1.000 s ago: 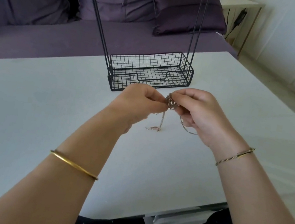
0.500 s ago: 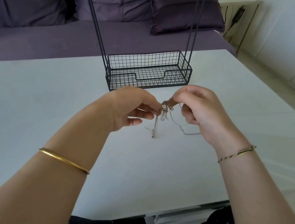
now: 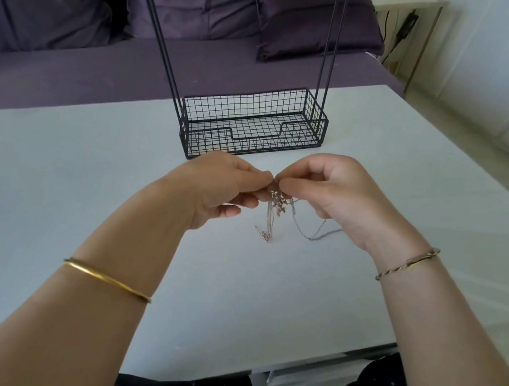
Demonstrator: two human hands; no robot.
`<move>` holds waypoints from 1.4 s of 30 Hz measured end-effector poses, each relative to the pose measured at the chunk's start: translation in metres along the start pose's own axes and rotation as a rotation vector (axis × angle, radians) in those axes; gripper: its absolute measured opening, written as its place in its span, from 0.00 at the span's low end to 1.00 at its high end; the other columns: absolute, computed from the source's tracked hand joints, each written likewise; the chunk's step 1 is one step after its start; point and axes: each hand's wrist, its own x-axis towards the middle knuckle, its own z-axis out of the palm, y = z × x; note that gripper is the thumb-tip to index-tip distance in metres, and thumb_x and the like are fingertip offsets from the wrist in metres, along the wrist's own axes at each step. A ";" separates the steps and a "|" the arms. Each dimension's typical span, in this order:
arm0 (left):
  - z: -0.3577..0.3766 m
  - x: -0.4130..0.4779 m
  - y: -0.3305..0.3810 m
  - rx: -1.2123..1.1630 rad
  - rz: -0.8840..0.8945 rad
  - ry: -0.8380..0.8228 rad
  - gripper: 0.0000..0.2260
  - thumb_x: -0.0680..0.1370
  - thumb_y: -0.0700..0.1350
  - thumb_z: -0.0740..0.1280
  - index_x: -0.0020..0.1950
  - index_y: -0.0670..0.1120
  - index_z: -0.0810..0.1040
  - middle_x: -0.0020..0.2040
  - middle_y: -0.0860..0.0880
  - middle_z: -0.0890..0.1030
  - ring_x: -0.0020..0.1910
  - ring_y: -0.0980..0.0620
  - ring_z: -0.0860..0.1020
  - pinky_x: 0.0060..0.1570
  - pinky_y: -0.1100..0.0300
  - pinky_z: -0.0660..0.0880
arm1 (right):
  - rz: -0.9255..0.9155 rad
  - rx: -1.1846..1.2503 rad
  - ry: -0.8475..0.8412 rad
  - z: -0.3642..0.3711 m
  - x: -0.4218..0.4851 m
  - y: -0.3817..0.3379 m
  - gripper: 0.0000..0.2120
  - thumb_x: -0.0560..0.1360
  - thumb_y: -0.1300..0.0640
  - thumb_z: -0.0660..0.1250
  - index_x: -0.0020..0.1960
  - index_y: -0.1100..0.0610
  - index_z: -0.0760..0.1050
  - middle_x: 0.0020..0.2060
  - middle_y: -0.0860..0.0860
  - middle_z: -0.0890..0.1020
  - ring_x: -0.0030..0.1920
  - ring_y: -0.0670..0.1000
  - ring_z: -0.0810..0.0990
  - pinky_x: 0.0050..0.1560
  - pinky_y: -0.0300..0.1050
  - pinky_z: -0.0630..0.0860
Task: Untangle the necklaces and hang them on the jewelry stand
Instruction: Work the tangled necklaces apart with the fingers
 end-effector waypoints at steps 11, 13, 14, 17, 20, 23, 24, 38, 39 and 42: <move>0.001 0.002 -0.001 0.044 0.003 0.010 0.10 0.78 0.50 0.66 0.39 0.48 0.79 0.40 0.52 0.80 0.41 0.55 0.75 0.39 0.62 0.70 | -0.015 -0.077 0.009 0.003 0.001 -0.001 0.06 0.73 0.63 0.69 0.38 0.55 0.78 0.25 0.39 0.76 0.24 0.36 0.71 0.26 0.26 0.64; 0.002 0.001 0.000 0.033 -0.006 -0.002 0.11 0.79 0.50 0.64 0.40 0.47 0.78 0.40 0.51 0.81 0.41 0.55 0.76 0.40 0.61 0.70 | 0.006 -0.070 -0.003 0.004 0.001 -0.002 0.07 0.73 0.63 0.67 0.37 0.55 0.77 0.25 0.40 0.77 0.23 0.38 0.70 0.26 0.28 0.63; 0.003 0.000 0.001 0.024 -0.010 -0.009 0.11 0.80 0.49 0.63 0.40 0.46 0.77 0.39 0.51 0.81 0.40 0.55 0.76 0.41 0.61 0.70 | 0.017 -0.058 -0.011 0.004 0.002 -0.001 0.07 0.73 0.64 0.66 0.37 0.55 0.76 0.28 0.43 0.79 0.23 0.39 0.68 0.25 0.30 0.63; 0.005 -0.001 0.002 0.006 -0.007 -0.038 0.11 0.81 0.49 0.61 0.42 0.46 0.77 0.37 0.51 0.81 0.39 0.54 0.76 0.42 0.60 0.70 | 0.053 0.002 -0.043 0.004 0.002 -0.001 0.07 0.73 0.65 0.64 0.38 0.56 0.75 0.34 0.53 0.81 0.22 0.43 0.63 0.24 0.35 0.60; 0.005 -0.002 0.003 0.009 0.005 -0.045 0.12 0.81 0.49 0.61 0.40 0.46 0.74 0.32 0.51 0.80 0.34 0.54 0.76 0.39 0.61 0.70 | 0.074 0.026 -0.056 0.003 0.002 -0.001 0.07 0.73 0.66 0.63 0.38 0.57 0.74 0.31 0.51 0.80 0.21 0.44 0.62 0.22 0.35 0.59; 0.005 -0.001 0.003 0.036 0.013 -0.042 0.13 0.81 0.50 0.61 0.38 0.46 0.73 0.28 0.53 0.76 0.30 0.55 0.73 0.38 0.61 0.69 | 0.094 0.029 -0.058 0.003 0.002 -0.001 0.06 0.73 0.65 0.64 0.40 0.57 0.76 0.28 0.49 0.78 0.21 0.44 0.62 0.22 0.34 0.59; 0.005 -0.002 0.003 0.044 0.011 -0.040 0.14 0.81 0.50 0.61 0.38 0.46 0.73 0.27 0.53 0.74 0.30 0.55 0.72 0.38 0.61 0.69 | 0.098 0.031 -0.058 0.003 0.002 -0.001 0.05 0.73 0.64 0.64 0.41 0.58 0.77 0.28 0.49 0.77 0.20 0.44 0.62 0.22 0.34 0.59; 0.001 0.000 0.003 0.014 0.088 0.135 0.03 0.77 0.44 0.68 0.43 0.49 0.78 0.48 0.50 0.82 0.51 0.52 0.78 0.51 0.57 0.74 | 0.134 0.034 -0.027 -0.001 0.003 0.003 0.06 0.72 0.62 0.68 0.36 0.59 0.79 0.30 0.51 0.77 0.20 0.44 0.61 0.21 0.34 0.58; 0.001 -0.001 0.003 0.029 0.125 0.146 0.03 0.76 0.43 0.69 0.42 0.49 0.79 0.48 0.51 0.82 0.52 0.53 0.78 0.51 0.58 0.74 | 0.137 0.036 -0.023 -0.001 0.004 0.004 0.07 0.72 0.62 0.68 0.36 0.59 0.79 0.30 0.52 0.77 0.20 0.44 0.61 0.21 0.34 0.58; 0.004 -0.008 0.006 0.114 0.239 0.186 0.03 0.74 0.42 0.71 0.42 0.50 0.81 0.43 0.54 0.82 0.45 0.59 0.77 0.45 0.65 0.72 | 0.141 0.054 -0.017 -0.001 0.004 0.004 0.08 0.72 0.62 0.68 0.34 0.59 0.79 0.29 0.51 0.77 0.20 0.45 0.61 0.22 0.35 0.58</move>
